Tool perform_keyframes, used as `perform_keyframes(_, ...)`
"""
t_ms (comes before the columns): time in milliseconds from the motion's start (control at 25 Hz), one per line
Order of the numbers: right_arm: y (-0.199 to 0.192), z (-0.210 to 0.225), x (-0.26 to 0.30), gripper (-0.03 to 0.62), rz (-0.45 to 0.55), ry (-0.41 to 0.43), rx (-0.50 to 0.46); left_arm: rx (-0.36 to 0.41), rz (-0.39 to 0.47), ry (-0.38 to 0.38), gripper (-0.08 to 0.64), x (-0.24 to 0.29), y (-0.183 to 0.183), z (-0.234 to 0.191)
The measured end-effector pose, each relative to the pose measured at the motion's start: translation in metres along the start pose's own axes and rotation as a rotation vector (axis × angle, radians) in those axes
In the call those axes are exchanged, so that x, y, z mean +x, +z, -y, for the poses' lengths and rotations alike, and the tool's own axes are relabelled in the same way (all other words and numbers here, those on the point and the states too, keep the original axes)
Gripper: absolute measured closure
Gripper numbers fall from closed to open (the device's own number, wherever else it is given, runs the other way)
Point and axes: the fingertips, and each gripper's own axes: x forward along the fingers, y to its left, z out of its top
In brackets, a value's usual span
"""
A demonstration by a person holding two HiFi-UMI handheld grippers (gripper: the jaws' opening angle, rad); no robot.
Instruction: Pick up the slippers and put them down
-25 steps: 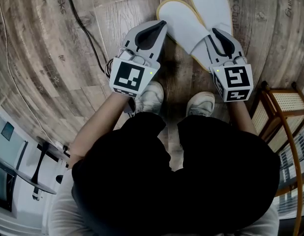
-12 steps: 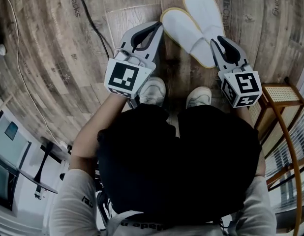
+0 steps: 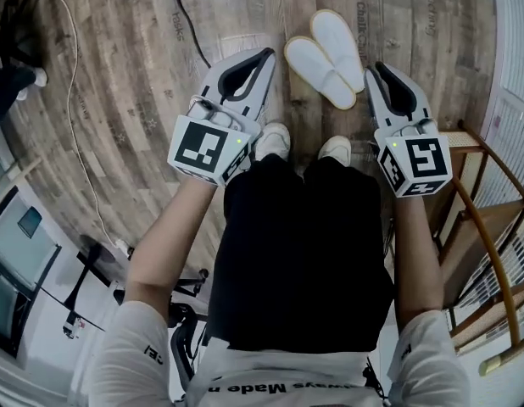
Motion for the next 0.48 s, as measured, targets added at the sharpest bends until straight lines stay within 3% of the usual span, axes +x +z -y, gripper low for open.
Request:
perform_keyframes(320, 0.184, -0.071, -0.132, 0.537, 0.128, -0.019, -0.034, -0.069, 0.122, 0.001, 0.549, -0.099, 0.193, 0.063)
perform_keyframes(480, 0.268, -0.101, -0.201, 0.537, 0.181, -0.020, -0.053, -0.049, 0.147, 0.008, 0.549, -0.152, 0.281, 0.094)
